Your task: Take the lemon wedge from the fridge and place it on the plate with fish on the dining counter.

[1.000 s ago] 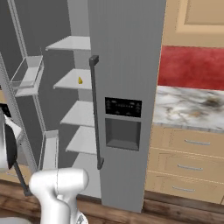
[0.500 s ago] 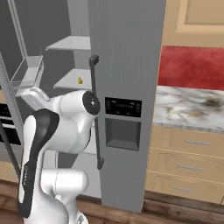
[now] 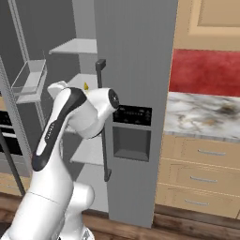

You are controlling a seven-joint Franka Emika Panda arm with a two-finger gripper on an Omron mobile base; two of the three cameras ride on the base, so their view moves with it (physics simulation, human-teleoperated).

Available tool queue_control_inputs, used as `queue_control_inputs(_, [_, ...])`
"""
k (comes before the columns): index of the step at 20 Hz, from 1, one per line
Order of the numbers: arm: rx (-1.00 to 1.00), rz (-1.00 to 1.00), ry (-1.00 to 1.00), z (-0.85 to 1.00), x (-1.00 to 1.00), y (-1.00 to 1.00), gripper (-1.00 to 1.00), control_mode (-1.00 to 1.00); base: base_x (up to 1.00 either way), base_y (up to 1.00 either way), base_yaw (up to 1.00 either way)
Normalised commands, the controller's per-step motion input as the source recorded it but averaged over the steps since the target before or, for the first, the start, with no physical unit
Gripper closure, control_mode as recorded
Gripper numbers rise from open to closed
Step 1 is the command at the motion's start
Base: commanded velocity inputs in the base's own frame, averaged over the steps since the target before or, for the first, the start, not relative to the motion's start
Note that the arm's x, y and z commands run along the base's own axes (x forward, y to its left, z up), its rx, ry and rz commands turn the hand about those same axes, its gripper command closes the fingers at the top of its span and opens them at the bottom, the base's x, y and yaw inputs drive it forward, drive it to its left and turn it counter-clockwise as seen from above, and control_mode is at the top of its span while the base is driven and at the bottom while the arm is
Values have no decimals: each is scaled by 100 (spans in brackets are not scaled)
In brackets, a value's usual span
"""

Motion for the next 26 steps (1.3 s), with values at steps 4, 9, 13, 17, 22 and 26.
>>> queue_control_inputs(4, [0,0,12,0,100,71,-100,-100,0,0,0])
queue_control_inputs(9, [-3,3,7,0,73,96,-100,-100,0,0,0])
queue_control_inputs(13, [-6,23,0,-7,-18,100,-100,-100,0,0,0])
queue_control_inputs(17, [-11,31,0,-22,-40,100,-100,-100,0,0,0])
queue_control_inputs(22, [-7,15,-8,-46,-7,100,-100,-100,0,0,0])
queue_control_inputs(26, [-4,-3,2,-5,16,41,-100,-100,0,0,0])
